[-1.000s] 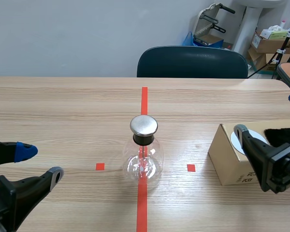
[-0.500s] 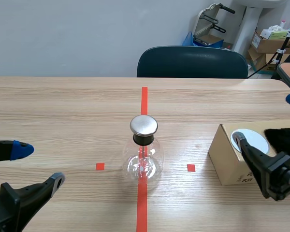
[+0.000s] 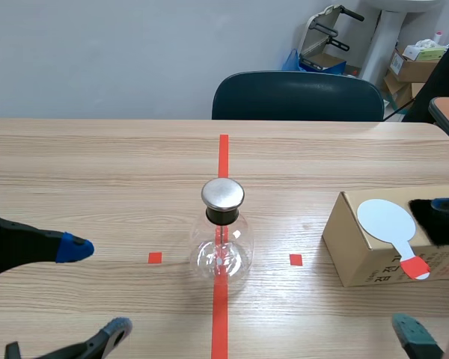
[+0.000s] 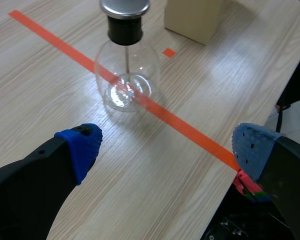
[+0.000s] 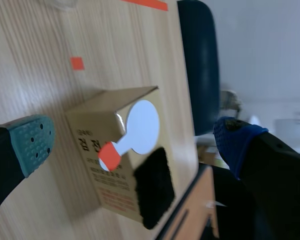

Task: Do the electroscope experiment

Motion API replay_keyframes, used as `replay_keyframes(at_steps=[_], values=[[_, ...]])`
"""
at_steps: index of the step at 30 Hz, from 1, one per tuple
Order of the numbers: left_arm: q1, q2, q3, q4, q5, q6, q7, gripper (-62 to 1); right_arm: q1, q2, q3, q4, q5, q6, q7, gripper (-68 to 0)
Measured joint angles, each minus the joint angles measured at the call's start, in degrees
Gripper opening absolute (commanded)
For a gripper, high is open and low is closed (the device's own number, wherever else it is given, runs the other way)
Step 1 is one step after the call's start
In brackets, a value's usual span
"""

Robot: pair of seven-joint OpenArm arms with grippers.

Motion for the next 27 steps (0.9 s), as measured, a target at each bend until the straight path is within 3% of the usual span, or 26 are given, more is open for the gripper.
replay_keyframes(at_steps=[5,11,13,17,22,27], values=[[0.0,-4.9,4.5,0.0,0.0,-0.1,-5.5,-4.2,0.5,-3.0,-2.6,-8.5,-10.2,-13.6,-1.4,0.4],[0.0,-11.1,8.5,0.0,0.0,0.0,-11.8,0.4,6.3,-3.1,-7.8,-22.0,-14.2,-29.1,-4.4,0.4],[0.0,-12.8,9.6,0.0,0.0,0.1,-13.7,0.4,8.8,-3.1,-9.4,-26.2,-14.8,-33.0,-6.1,0.4],[0.0,-14.3,11.1,0.0,0.0,0.1,-15.5,0.4,14.2,-3.1,-12.1,-34.4,-16.6,-36.2,-6.9,0.4],[0.0,-14.3,11.1,0.0,0.0,0.7,-15.6,0.4,20.2,-3.1,-14.4,-41.5,-17.9,-35.9,-6.4,0.4],[0.0,-14.3,11.1,0.0,0.0,1.2,-15.6,0.4,24.6,-2.6,-15.1,-43.1,-15.7,-35.9,-5.0,0.4]])
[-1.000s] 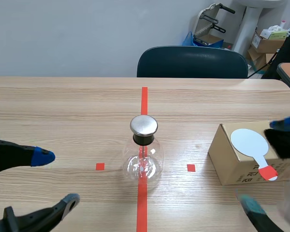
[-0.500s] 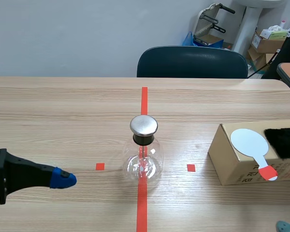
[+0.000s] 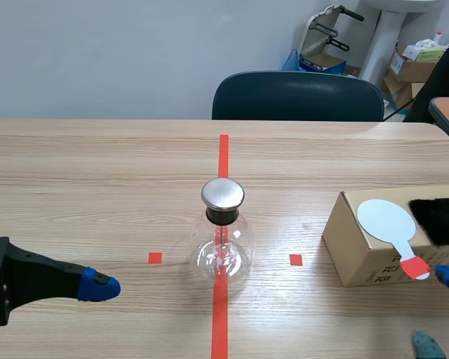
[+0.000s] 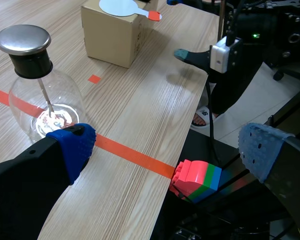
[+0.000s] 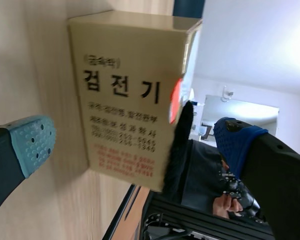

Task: Do the electroscope experiment

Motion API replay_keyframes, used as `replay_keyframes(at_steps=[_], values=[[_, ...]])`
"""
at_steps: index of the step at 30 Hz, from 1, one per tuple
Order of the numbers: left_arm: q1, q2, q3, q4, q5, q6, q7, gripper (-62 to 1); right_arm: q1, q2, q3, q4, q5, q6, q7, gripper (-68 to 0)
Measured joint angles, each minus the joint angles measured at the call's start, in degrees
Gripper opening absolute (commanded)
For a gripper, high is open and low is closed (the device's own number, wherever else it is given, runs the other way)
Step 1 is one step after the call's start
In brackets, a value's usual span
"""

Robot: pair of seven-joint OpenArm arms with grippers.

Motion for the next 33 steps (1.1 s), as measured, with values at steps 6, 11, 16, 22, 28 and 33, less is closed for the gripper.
replay_keyframes(at_steps=[6,11,16,22,28,33], values=[[-0.1,0.0,0.0,0.0,0.0,0.5,-0.2,0.4,2.6,1.0,0.0,0.2,3.6,0.0,3.5,0.4],[-0.2,0.4,-0.1,0.0,0.0,1.4,-0.2,0.4,4.9,1.0,-0.3,0.2,4.6,0.0,4.3,0.4],[-0.2,0.8,-0.1,0.0,0.0,1.4,-0.2,0.4,8.2,1.0,-0.6,-0.6,5.0,0.1,5.6,0.4],[-0.2,0.8,-0.1,0.0,0.0,1.4,-0.2,0.4,9.0,1.0,-0.6,-1.2,5.0,0.2,6.1,0.4],[-0.2,0.8,-0.1,0.0,0.0,1.4,-0.2,0.4,9.0,1.0,-0.6,-1.2,5.0,0.2,6.1,0.4],[-0.2,0.8,-0.1,0.0,0.0,1.4,-0.2,0.4,9.0,1.0,-0.6,-1.2,5.0,0.2,6.1,0.4]])
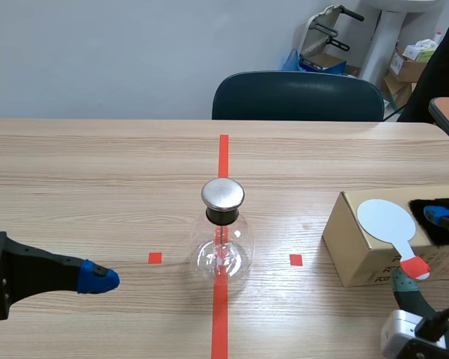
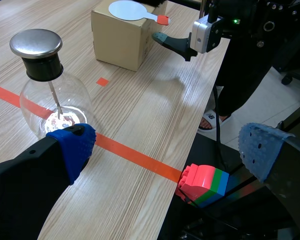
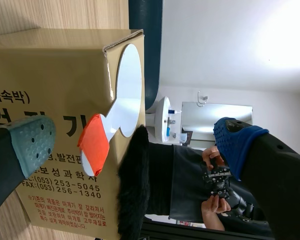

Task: Do the electroscope experiment

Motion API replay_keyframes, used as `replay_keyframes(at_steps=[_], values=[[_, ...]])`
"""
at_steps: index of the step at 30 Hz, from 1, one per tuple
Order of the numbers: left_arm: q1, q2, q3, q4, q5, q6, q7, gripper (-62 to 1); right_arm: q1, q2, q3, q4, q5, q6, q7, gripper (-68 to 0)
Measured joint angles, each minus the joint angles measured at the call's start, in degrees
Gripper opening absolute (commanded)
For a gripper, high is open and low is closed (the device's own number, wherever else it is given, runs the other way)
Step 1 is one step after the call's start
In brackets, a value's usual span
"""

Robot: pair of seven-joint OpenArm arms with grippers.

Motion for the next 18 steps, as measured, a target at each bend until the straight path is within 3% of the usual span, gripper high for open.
replay_keyframes(at_steps=[8,18], values=[[0.0,0.0,0.0,0.0,0.0,0.0,0.0,0.4,0.0,0.0,0.0,0.0,0.0,0.0,0.0,-24.9],[0.0,0.0,0.0,0.0,0.0,0.0,0.0,0.4,0.0,0.0,0.0,0.0,0.0,0.0,0.0,-40.8]])
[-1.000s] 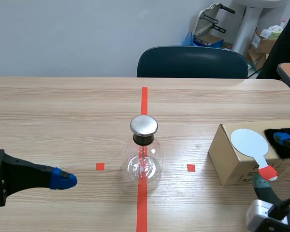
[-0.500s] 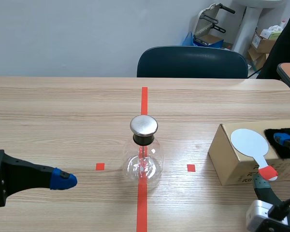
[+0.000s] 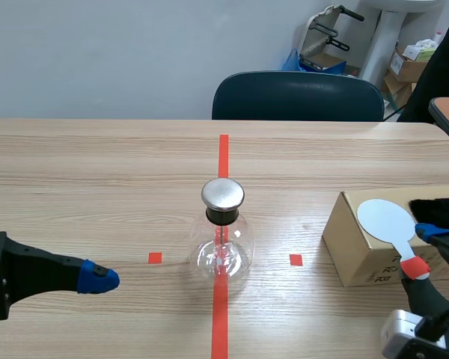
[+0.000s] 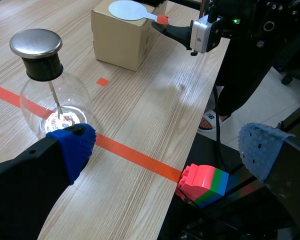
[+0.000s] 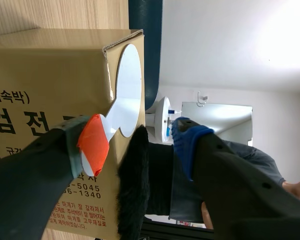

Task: Do the electroscope experiment

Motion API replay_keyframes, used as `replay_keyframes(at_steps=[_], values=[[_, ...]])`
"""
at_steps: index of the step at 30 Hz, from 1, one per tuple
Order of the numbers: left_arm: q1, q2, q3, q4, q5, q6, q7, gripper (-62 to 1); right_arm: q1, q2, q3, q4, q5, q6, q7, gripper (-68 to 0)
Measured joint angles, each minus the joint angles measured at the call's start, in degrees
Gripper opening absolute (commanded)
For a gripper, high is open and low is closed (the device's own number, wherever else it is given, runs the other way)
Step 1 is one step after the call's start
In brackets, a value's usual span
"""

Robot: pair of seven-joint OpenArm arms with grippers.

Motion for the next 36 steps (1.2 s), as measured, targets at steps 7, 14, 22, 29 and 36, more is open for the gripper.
replay_keyframes(at_steps=[7,14,22,29,36], values=[[0.0,0.0,0.0,0.0,0.0,0.0,0.0,0.4,0.0,0.0,0.0,0.0,0.0,0.0,0.0,-59.9],[0.0,0.0,0.0,0.0,0.0,0.0,0.0,0.4,0.0,0.0,0.0,0.0,0.0,0.0,0.0,-66.2],[0.0,0.0,0.0,0.0,0.0,0.0,0.0,0.4,0.0,0.0,0.0,0.0,0.0,0.0,0.0,-66.2],[0.0,0.0,0.0,0.0,0.0,0.0,0.0,0.4,0.0,0.0,0.0,0.0,-0.1,0.0,0.0,-66.2],[0.0,0.0,0.0,0.0,0.0,0.0,0.0,0.4,0.0,0.0,0.0,0.0,-0.1,0.0,0.0,-66.2]])
